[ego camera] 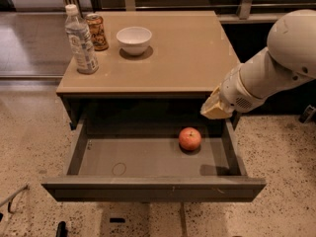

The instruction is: Pick apple from top drawer and place on counter

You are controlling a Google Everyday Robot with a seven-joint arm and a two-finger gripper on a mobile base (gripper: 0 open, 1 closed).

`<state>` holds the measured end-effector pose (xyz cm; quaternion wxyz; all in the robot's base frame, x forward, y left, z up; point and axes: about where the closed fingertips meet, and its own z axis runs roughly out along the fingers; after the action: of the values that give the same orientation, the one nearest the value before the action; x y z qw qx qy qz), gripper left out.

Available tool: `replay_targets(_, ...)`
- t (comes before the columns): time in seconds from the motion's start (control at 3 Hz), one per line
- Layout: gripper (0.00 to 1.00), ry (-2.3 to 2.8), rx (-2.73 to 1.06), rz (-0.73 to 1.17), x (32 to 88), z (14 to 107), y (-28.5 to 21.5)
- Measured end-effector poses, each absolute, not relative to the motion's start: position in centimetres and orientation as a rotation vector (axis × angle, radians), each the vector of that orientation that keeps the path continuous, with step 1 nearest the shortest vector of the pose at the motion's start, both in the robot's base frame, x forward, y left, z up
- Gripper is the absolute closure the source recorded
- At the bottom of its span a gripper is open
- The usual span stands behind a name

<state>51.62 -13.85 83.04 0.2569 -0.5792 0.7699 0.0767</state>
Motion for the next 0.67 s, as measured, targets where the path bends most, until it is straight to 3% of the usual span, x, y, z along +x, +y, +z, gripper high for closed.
replay_targets(0.67, 1.00, 2.150, -1.545, 0.122, 51.7, 78.1, -15.9)
